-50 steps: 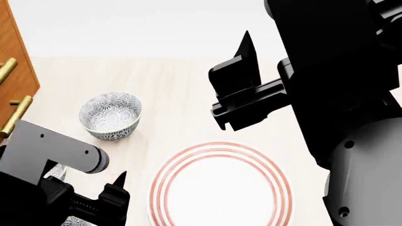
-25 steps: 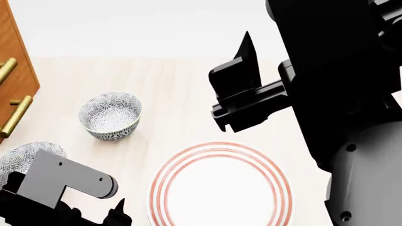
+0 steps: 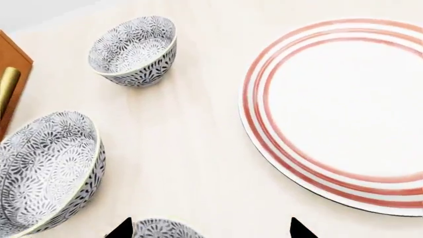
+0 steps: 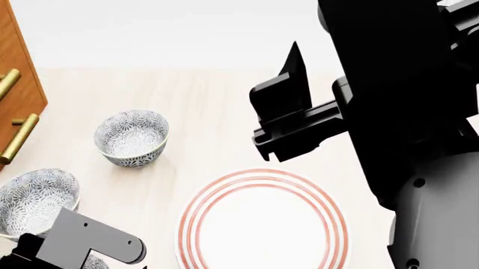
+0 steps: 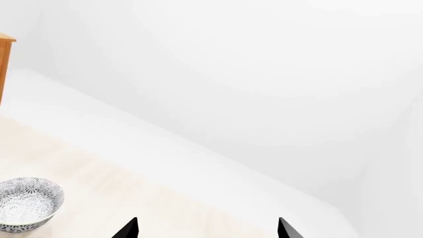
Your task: Put the bowl at the front on the plate.
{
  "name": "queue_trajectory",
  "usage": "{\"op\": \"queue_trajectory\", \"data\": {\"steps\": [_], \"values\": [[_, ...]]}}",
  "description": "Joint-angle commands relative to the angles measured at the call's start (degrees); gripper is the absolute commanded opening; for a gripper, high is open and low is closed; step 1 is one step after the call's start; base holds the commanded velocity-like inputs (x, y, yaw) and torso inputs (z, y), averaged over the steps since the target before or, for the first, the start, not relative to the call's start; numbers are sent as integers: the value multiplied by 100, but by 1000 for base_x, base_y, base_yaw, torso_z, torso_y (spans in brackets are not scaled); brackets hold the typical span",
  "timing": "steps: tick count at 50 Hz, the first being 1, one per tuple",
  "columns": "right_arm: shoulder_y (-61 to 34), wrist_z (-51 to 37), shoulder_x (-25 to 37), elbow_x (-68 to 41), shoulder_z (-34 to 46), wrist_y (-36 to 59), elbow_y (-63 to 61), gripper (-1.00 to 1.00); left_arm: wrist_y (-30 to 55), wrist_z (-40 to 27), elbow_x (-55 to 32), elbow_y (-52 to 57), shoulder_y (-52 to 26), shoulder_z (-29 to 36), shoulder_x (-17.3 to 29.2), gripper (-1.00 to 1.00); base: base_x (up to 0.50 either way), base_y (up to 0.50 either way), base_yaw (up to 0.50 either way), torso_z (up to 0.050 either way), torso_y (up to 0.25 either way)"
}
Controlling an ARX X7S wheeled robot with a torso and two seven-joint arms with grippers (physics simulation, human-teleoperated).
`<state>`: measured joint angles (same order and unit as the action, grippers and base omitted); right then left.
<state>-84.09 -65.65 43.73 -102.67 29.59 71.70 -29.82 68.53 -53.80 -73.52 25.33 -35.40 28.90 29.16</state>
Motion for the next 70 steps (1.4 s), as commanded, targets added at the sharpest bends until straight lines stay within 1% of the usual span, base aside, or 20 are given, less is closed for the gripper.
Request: {"op": "queue_trajectory", "data": {"steps": [1, 21, 41, 52, 70], "values": [[22, 18, 23, 13, 25, -43, -28, 100, -131, 150, 214, -106, 182, 144, 37, 100, 0, 0, 0, 0, 0], [47, 71, 69, 60, 56, -106, -71, 100, -223, 254, 340, -106, 394, 332, 109, 100, 0, 0, 0, 0, 0], [43, 30, 121, 15, 88, -180, -115, 100, -323, 334, 510, -307, 467, 472, 113, 100, 0, 0, 0, 0, 0], [77, 92, 138, 66, 106, -213, -123, 100, -470, 496, 775, -443, 578, 666, 122, 100, 0, 0, 0, 0, 0], [42, 161, 145, 108, 181, -254, -107, 100, -513, 523, 888, -627, 667, 804, 119, 100, 0, 0, 0, 0, 0]]}}
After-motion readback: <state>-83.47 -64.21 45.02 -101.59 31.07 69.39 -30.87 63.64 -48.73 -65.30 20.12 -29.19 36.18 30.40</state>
